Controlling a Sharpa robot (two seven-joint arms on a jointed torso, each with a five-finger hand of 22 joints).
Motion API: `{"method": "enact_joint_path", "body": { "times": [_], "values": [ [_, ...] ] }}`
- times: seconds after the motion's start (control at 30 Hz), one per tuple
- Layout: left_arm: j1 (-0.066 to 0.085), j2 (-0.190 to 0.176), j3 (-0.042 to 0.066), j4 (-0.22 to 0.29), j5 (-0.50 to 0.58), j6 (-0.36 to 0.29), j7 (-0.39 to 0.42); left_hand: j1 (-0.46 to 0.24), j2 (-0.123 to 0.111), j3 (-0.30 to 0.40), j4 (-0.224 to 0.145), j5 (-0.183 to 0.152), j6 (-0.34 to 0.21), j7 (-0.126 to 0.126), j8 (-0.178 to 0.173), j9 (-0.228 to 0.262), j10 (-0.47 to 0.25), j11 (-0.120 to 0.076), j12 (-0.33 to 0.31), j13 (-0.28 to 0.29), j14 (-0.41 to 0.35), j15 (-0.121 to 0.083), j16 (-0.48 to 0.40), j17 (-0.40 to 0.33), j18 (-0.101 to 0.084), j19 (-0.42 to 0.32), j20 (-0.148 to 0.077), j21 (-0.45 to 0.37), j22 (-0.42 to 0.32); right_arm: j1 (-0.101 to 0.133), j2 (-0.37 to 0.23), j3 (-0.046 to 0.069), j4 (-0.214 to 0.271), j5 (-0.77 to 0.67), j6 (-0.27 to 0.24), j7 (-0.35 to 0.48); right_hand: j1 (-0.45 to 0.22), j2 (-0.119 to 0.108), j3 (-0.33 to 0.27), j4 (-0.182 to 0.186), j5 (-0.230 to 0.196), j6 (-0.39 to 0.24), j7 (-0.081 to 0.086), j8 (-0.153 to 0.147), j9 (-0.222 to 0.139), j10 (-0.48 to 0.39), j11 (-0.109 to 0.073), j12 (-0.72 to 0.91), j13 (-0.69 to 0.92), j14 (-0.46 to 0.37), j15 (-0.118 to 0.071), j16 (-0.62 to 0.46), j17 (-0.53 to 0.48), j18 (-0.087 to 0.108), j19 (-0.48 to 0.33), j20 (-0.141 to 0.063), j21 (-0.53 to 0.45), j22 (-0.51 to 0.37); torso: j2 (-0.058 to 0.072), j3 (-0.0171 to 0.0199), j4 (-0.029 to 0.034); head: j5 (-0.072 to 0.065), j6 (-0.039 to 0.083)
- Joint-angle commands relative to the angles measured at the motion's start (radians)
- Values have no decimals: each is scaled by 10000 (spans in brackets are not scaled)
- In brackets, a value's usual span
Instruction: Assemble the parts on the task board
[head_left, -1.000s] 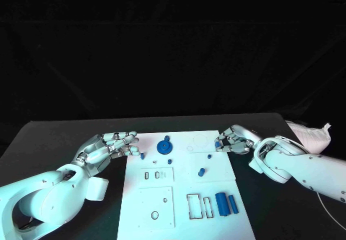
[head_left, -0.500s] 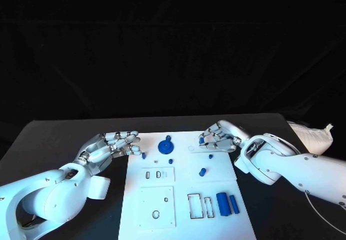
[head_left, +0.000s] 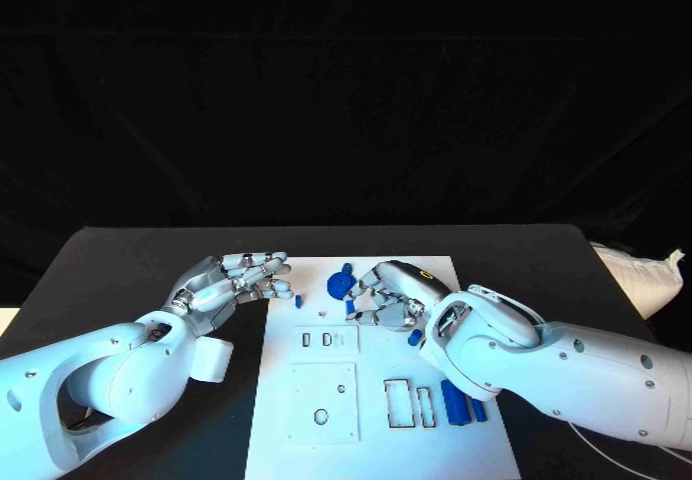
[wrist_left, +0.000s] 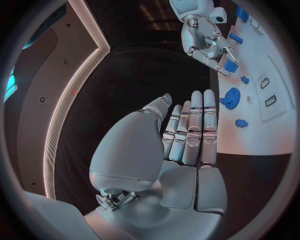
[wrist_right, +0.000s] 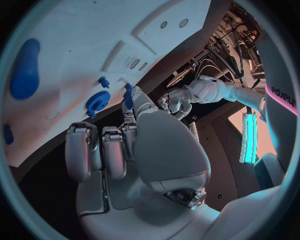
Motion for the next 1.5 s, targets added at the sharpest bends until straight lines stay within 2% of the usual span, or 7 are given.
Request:
{"method": "enact_joint_path", "body": {
  "times": [0.03, 0.27, 0.4, 0.7, 1.03, 1.5],
  "values": [
    [-1, 43, 4, -14, -37, 209, 77, -52, -74, 50, 19, -51, 3, 47, -46, -8, 22, 18, -69, -9, -11, 56, -68, 8, 58, -56, 9, 35, 10, -142, 235, -26, 23, -1377, 361, -964, -56, 9, 59, 6, -45, 244, -172, 7, 38, 283, -216, -302, -485, 1031, -65, -8, 2421, -111, -44, -26, -56, 486, -10, -19, 22, 101, -79],
    [-1, 78, 3, -35, -37, 220, 76, -52, -74, 50, 19, -51, 3, 47, -46, -8, 22, 18, -69, -9, -11, 56, -68, 8, 58, -56, 9, 35, 10, -359, 670, -116, -96, -1899, 612, -1288, -160, -35, 57, 44, -43, 226, -157, -19, 34, 286, -203, -312, -487, 1025, -55, -19, 2394, -108, -53, -21, -66, 471, -14, -19, 40, 161, -109],
    [-1, 83, 3, -34, -37, 223, 74, -52, -74, 50, 19, -51, 3, 47, -46, -8, 22, 18, -69, -9, -11, 56, -68, 8, 58, -56, 9, 35, 10, -422, 793, -146, -142, -2063, 759, -1407, -201, -68, 52, 56, -26, 224, -155, -27, 33, 290, -200, -309, -484, 1024, -51, -21, 2389, -109, -50, -19, -65, 476, 2, -8, 15, 196, -120],
    [-1, 81, 3, -33, -37, 231, 67, -52, -74, 50, 19, -51, 3, 47, -46, -8, 22, 18, -69, -9, -11, 56, -68, 8, 58, -56, 9, 35, 10, -461, 864, -168, -207, -2290, 1049, -1567, -249, -102, 47, 72, -20, 227, -154, -34, 33, 294, -197, -308, -481, 1023, -49, -22, 2387, -107, -53, -16, -70, 470, 10, 6, 6, 218, -186],
    [-1, 78, 3, -32, -37, 244, 61, -52, -74, 50, 19, -51, 3, 47, -46, -8, 22, 18, -69, -9, -11, 56, -68, 8, 58, -56, 9, 35, 10, -475, 914, -180, -296, -2339, 1422, -1697, -304, -136, 41, 95, -32, 228, -150, -42, 33, 297, -195, -308, -478, 1022, -47, -25, 2381, -107, -56, -13, -73, 466, 4, 5, 9, 216, -273],
    [-1, 62, 3, -19, -37, 248, 50, -52, -74, 50, 19, -51, 3, 47, -46, -8, 22, 18, -69, -9, -11, 56, -68, 8, 58, -56, 9, 35, 10, -503, 952, -220, -299, -2449, 2077, -1945, -772, -587, -153, 339, -118, -85, 10, -274, -47, 183, -63, -544, -609, 999, 54, -73, 2274, -75, -160, 61, -171, 318, -3, 3, 13, 234, -335]
  ]
}}
